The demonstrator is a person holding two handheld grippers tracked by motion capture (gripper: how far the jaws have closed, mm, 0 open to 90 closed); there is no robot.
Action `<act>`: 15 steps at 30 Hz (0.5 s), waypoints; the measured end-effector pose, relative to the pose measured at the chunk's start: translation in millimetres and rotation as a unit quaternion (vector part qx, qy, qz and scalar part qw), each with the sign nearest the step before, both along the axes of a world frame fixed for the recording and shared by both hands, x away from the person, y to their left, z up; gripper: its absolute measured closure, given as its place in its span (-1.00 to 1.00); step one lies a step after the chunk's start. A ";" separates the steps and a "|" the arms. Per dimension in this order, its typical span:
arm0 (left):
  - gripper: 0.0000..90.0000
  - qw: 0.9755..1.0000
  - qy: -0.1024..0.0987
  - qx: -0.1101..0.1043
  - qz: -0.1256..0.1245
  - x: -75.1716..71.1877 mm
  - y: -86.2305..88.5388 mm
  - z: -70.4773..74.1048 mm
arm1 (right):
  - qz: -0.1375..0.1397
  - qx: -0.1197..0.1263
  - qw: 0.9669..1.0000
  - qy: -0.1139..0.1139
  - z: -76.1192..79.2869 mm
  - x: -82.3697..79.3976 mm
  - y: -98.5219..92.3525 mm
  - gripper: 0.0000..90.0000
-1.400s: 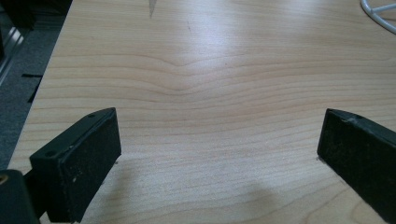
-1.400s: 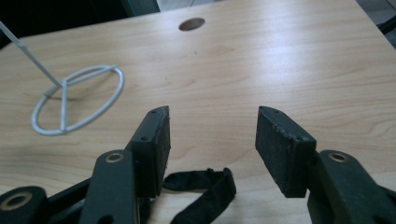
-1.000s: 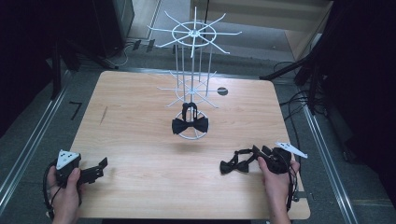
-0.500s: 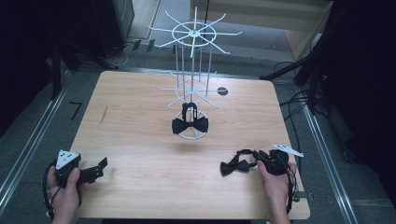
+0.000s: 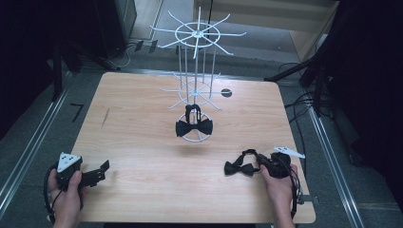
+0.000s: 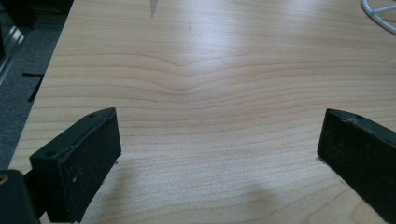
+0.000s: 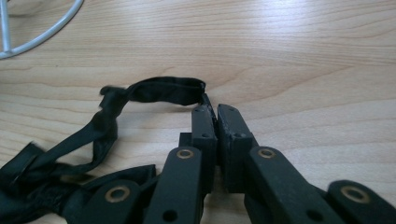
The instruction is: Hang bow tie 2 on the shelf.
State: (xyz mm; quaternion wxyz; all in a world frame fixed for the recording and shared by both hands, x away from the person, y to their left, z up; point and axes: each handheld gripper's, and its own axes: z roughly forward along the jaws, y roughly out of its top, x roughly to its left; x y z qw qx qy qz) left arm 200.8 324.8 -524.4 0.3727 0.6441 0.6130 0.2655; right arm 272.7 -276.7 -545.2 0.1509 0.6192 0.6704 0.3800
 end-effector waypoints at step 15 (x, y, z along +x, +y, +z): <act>-1.00 1.000 -0.001 0.001 -0.002 0.2 -0.1 -0.1 | -0.005 0.000 0.994 -0.110 24.3 -10.0 10.2 0.99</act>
